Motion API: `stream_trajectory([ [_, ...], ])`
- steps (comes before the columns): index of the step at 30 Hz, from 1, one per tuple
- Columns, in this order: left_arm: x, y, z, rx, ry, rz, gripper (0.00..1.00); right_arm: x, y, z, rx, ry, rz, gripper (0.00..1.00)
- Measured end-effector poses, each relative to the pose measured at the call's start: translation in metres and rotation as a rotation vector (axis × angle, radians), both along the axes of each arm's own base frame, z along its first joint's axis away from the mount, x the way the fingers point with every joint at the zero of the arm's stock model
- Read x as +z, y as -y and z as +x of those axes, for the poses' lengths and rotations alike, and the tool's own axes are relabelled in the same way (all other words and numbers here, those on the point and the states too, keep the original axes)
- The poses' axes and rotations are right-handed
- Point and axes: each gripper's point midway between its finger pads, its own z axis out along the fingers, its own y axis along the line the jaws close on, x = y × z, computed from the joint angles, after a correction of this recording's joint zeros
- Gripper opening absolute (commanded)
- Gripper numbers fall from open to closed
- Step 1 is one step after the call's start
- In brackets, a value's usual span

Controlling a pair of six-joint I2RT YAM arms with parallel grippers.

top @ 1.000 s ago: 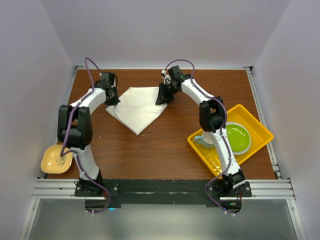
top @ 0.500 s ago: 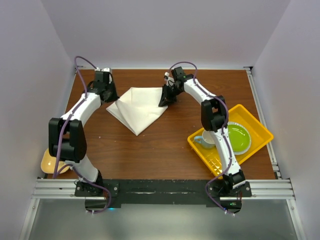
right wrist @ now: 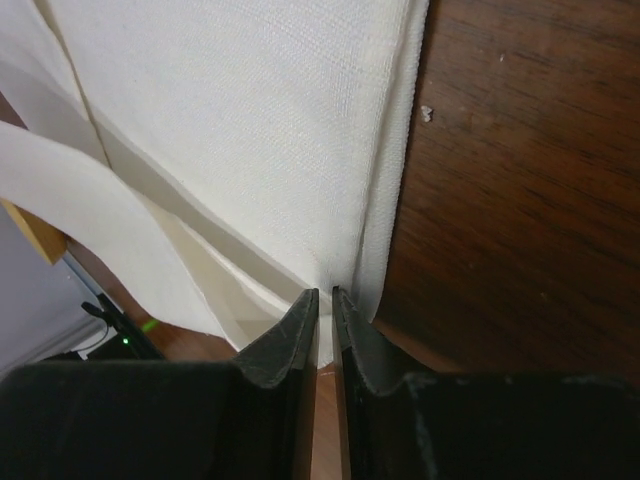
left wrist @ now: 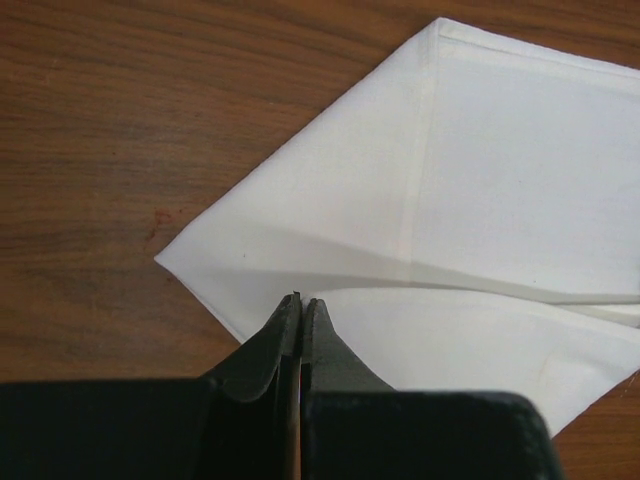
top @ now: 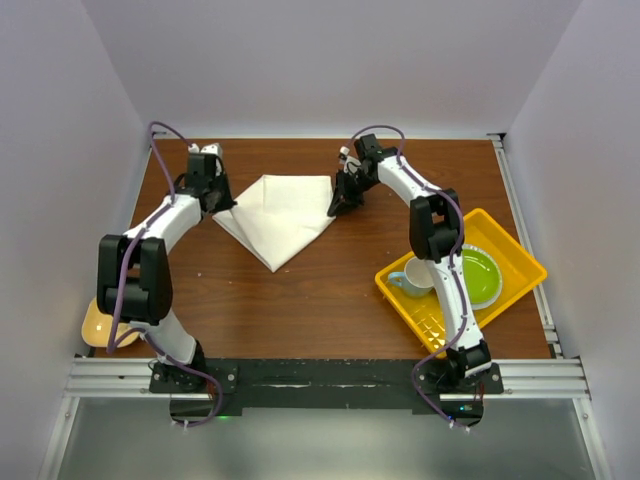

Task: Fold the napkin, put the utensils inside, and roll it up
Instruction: Fold the napkin

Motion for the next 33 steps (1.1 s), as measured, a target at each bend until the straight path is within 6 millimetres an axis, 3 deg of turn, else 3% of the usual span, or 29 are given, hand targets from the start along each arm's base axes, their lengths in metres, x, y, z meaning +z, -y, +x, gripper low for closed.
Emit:
stream_trajectory([
  [8,-0.002,-0.020,0.006,0.030,0.033,0.010,0.00,0.000,0.000,-0.004,0.013,-0.008,0.005,0.13],
  [17,-0.034,-0.022,0.002,0.012,-0.010,0.012,0.02,0.000,0.000,-0.005,0.015,-0.013,0.003,0.13],
  [20,-0.035,-0.024,0.001,0.015,-0.012,0.024,0.19,-0.001,0.001,-0.005,0.015,-0.014,0.002,0.14],
  [22,-0.035,-0.027,0.001,0.023,-0.014,0.040,0.32,0.000,0.001,-0.006,0.015,-0.016,0.001,0.21],
  [27,-0.040,-0.042,-0.014,0.102,-0.080,0.091,0.44,0.015,0.001,0.000,0.003,-0.001,-0.006,0.37],
  [29,-0.031,-0.045,-0.024,0.132,-0.093,0.093,0.43,0.028,0.004,0.010,-0.017,0.033,-0.006,0.39],
  [30,-0.023,-0.045,-0.026,0.142,-0.082,0.086,0.34,0.034,0.005,0.012,-0.027,0.045,-0.004,0.39],
  [33,0.011,-0.036,-0.024,0.145,0.003,0.019,0.21,0.058,0.016,0.025,-0.076,0.088,0.007,0.34],
])
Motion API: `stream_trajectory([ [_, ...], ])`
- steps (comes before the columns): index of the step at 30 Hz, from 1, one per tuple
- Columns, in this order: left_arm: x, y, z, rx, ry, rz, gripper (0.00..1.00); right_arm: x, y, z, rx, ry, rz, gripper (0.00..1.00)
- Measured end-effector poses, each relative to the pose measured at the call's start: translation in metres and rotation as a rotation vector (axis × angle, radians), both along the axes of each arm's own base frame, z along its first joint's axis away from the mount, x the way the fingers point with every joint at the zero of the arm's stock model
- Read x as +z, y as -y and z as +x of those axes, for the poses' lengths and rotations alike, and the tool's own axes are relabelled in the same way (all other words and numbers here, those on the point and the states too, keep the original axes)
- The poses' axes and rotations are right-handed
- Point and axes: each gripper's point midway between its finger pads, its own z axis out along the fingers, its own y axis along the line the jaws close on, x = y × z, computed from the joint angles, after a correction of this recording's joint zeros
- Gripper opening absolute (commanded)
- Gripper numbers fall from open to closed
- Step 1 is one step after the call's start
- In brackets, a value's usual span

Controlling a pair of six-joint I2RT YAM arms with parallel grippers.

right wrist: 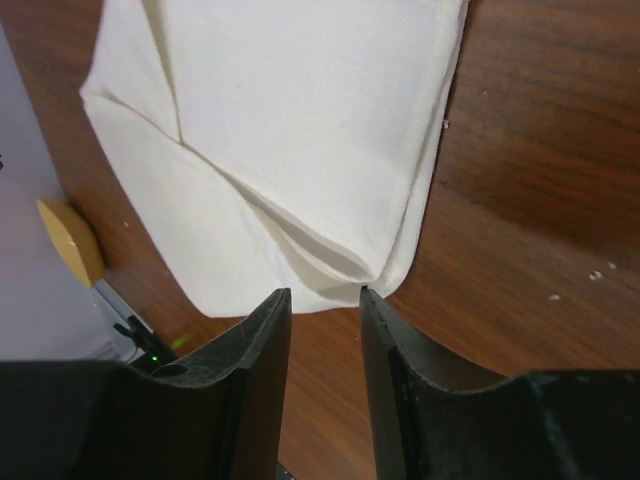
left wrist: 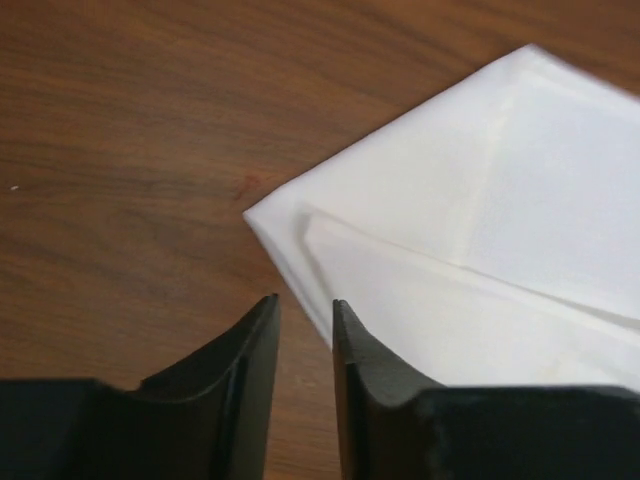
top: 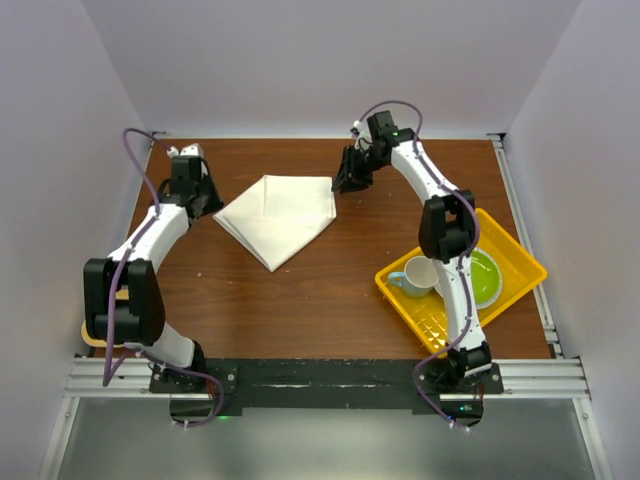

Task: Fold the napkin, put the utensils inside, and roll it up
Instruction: Fold the napkin

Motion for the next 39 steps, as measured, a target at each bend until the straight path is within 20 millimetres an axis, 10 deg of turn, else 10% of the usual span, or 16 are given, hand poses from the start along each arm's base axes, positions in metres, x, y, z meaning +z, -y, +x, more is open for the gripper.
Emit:
stream_trajectory([
  [4,0.030,0.034,0.016,-0.081,0.120,-0.175,0.09,0.032,0.005,0.011,-0.051,0.058,0.048,0.25],
  [8,-0.004,0.060,0.025,-0.142,0.049,-0.304,0.04,0.043,-0.020,0.000,-0.023,0.078,0.096,0.18],
  [15,-0.067,0.064,0.005,-0.143,-0.150,-0.325,0.03,-0.003,-0.076,-0.057,0.084,-0.049,0.136,0.14],
  [28,-0.083,0.050,-0.005,-0.152,-0.172,-0.248,0.03,-0.053,-0.038,-0.069,0.092,-0.093,0.047,0.17],
  [34,-0.076,0.042,-0.004,-0.147,-0.149,-0.196,0.11,-0.058,-0.034,-0.070,0.116,-0.069,0.018,0.24],
  [39,-0.031,0.037,-0.008,-0.114,-0.070,-0.185,0.39,-0.045,-0.035,-0.068,0.115,-0.054,-0.001,0.48],
])
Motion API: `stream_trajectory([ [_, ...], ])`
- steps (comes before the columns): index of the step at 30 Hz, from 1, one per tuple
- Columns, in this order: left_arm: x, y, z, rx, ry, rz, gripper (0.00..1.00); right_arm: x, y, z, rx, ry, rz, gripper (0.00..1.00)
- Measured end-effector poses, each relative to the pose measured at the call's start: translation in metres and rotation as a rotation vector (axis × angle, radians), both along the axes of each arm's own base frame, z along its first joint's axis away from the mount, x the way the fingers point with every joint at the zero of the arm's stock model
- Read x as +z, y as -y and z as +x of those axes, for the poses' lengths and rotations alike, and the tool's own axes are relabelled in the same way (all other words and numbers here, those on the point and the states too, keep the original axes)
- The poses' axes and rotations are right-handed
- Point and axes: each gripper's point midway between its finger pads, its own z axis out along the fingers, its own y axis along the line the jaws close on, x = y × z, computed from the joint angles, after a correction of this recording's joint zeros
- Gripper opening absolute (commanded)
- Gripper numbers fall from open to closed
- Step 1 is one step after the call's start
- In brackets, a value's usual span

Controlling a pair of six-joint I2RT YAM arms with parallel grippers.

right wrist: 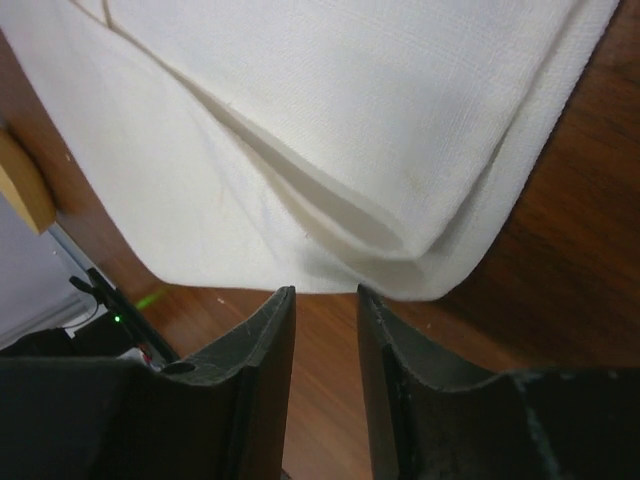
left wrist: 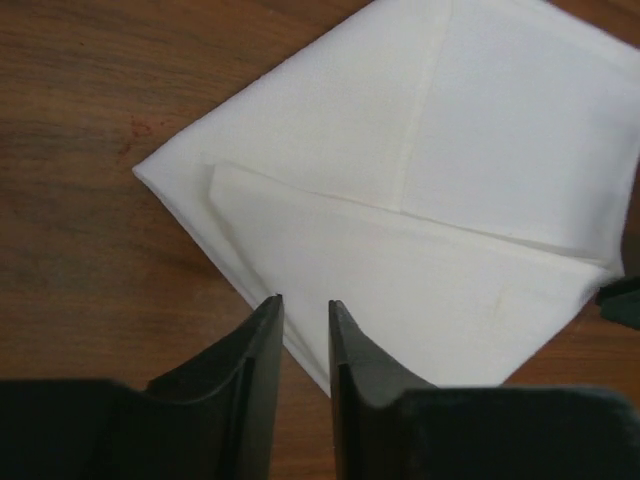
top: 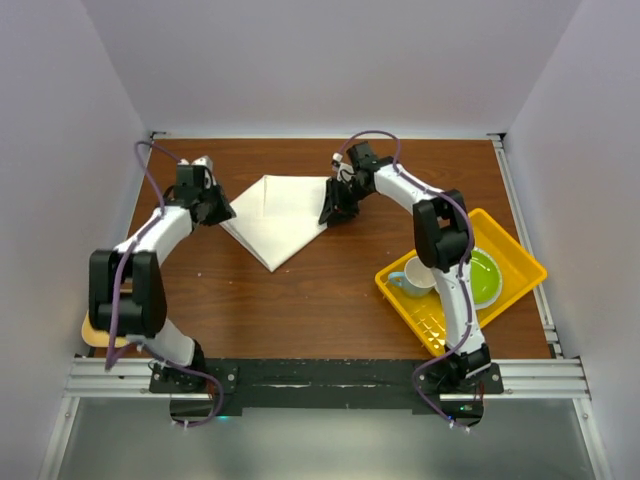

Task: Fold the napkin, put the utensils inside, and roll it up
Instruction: Fold the napkin, then roll the napkin with the utensil

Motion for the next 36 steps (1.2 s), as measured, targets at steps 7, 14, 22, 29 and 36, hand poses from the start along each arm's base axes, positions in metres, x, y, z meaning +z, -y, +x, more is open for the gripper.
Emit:
stream_trajectory([
  [7,0.078,-0.008,-0.038,0.178,0.142,-0.109,0.49,0.093,-0.006,0.002,0.003,0.254,-0.030,0.98],
  [14,0.012,-0.019,-0.081,0.368,-0.104,-0.273,0.53,0.139,-0.054,-0.031,0.181,0.532,-0.119,0.98],
  [22,-0.021,-0.002,-0.073,0.384,-0.199,-0.384,0.51,0.103,-0.102,-0.064,0.386,0.692,-0.343,0.97],
  [29,-0.026,-0.023,-0.083,0.532,-0.260,-0.304,0.51,0.086,-0.141,-0.064,0.519,0.844,-0.476,0.89],
  [36,-0.002,-0.062,-0.082,0.750,-0.268,-0.151,0.50,0.068,-0.177,-0.090,0.606,0.908,-0.501,0.82],
])
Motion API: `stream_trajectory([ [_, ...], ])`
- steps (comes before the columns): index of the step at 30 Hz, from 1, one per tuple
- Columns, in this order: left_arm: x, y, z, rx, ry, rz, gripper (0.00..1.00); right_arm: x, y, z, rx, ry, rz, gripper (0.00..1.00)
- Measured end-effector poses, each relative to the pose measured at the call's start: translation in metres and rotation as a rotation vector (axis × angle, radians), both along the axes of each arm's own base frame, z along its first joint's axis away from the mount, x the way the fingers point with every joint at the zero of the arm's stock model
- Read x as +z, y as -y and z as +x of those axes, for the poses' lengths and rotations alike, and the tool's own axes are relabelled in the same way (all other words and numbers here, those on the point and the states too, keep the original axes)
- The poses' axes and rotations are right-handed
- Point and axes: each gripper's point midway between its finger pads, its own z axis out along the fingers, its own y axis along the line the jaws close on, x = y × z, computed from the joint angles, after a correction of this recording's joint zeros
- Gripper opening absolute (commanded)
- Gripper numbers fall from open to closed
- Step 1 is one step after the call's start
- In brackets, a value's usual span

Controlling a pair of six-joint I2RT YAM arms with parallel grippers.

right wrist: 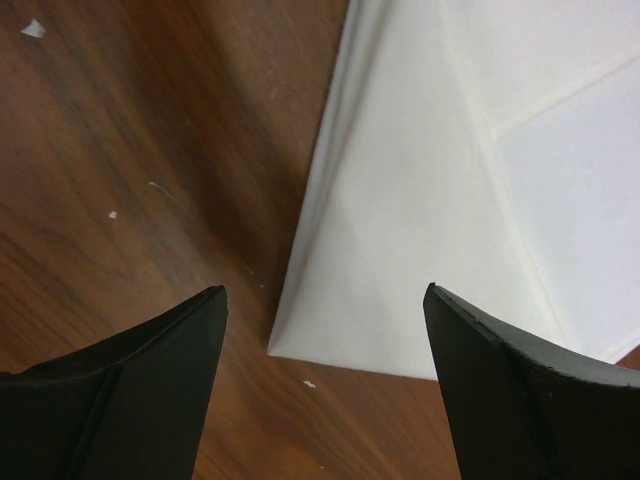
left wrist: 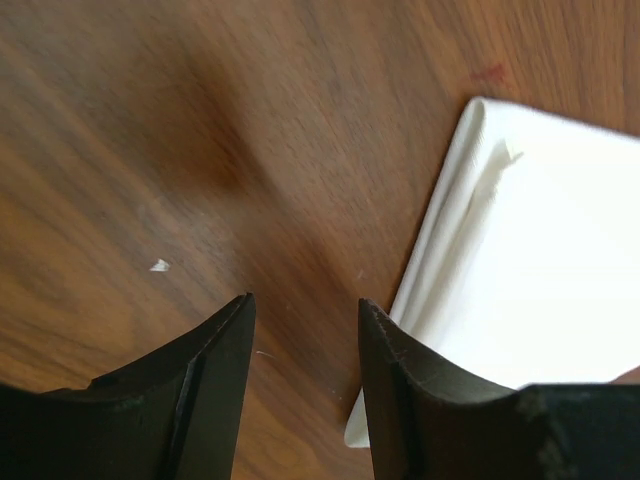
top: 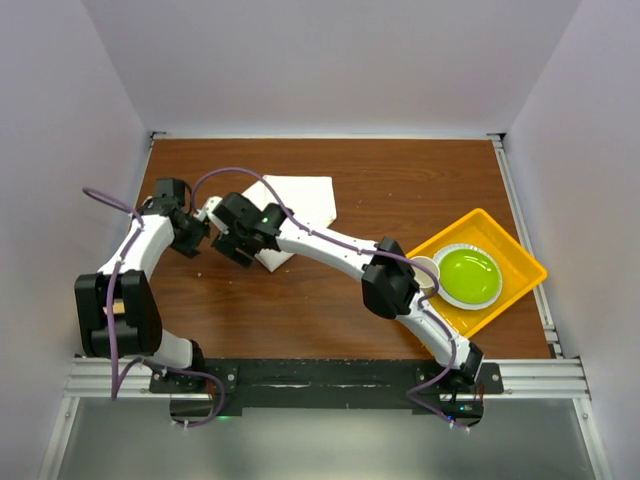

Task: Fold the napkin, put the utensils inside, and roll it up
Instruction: Roll the napkin with the utensil

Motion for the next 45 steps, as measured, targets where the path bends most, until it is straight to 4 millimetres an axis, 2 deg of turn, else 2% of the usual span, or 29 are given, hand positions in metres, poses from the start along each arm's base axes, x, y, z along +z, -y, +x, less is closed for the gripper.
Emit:
stream_trajectory([
  [5,0.007,-0.022,-0.005,0.094,-0.038,0.058,0.50,-0.014,-0.024,-0.010,0.046,0.022,-0.001,0.70],
  [8,0.012,-0.036,-0.007,0.160,-0.069,0.084,0.50,-0.028,-0.029,-0.010,0.056,0.026,-0.013,0.64],
  [9,0.013,-0.040,-0.008,0.178,-0.075,0.089,0.50,-0.031,-0.029,-0.009,0.056,0.030,-0.017,0.58],
  [11,0.014,-0.048,-0.009,0.208,-0.084,0.098,0.50,-0.039,-0.030,-0.006,0.053,0.038,-0.029,0.52],
  [18,0.013,-0.056,-0.016,0.248,-0.109,0.096,0.50,-0.054,-0.027,0.005,0.047,0.068,-0.064,0.51],
  [32,0.007,-0.058,-0.021,0.257,-0.122,0.089,0.49,-0.053,-0.030,0.016,0.043,0.130,-0.067,0.46],
  [38,0.007,-0.056,-0.020,0.254,-0.117,0.082,0.49,-0.071,-0.031,0.020,0.035,0.141,-0.082,0.46],
  [45,0.008,-0.056,-0.019,0.256,-0.114,0.075,0.49,-0.071,-0.032,0.027,0.014,0.178,-0.080,0.36],
])
